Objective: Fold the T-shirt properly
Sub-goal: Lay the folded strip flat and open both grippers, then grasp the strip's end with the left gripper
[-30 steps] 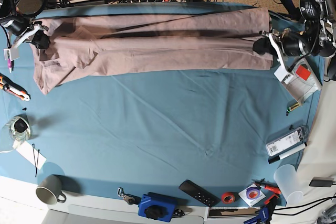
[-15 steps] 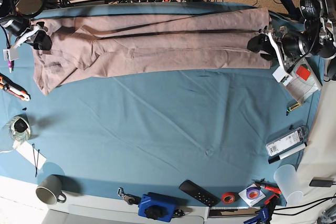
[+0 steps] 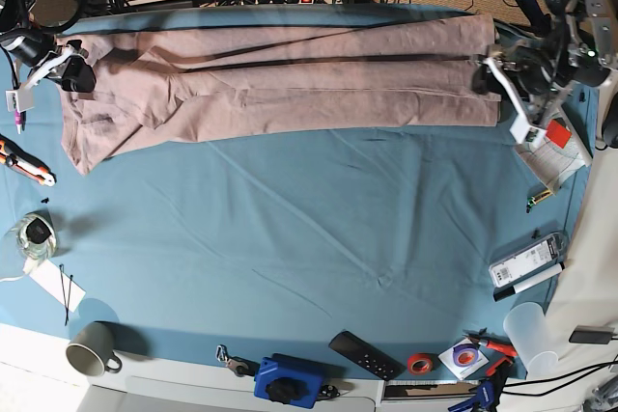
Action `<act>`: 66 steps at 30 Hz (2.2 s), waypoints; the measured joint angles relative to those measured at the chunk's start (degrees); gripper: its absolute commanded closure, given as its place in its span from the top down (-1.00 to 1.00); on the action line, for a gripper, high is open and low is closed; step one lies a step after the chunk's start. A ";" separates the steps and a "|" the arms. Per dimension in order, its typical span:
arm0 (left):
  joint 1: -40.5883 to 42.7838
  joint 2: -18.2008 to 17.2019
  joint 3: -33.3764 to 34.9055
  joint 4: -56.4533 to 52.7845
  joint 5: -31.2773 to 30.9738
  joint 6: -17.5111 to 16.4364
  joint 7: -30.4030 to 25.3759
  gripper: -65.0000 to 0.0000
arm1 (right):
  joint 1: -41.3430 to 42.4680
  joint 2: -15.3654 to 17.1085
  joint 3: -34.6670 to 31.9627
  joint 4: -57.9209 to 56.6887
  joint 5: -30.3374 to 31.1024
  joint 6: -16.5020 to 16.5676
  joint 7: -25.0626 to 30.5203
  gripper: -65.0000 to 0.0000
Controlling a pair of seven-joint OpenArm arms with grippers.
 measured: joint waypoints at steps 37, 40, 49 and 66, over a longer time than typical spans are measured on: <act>2.75 -0.79 -5.73 5.40 -2.73 -0.63 -1.90 0.09 | 0.63 0.00 0.00 0.00 -0.44 0.02 -0.02 -0.44; 2.21 -2.56 -13.05 3.80 -11.28 -3.98 -2.95 0.09 | 0.66 0.00 0.00 0.00 -0.42 0.02 0.00 -0.44; 1.03 -2.01 -20.02 -15.85 -32.30 -12.83 3.50 0.09 | 0.66 0.00 0.04 0.00 -0.52 0.00 0.00 -0.44; 0.11 1.95 -19.91 -22.84 -28.41 -17.09 2.45 -0.02 | 0.63 -0.15 0.04 -0.07 0.46 0.00 -0.02 -0.44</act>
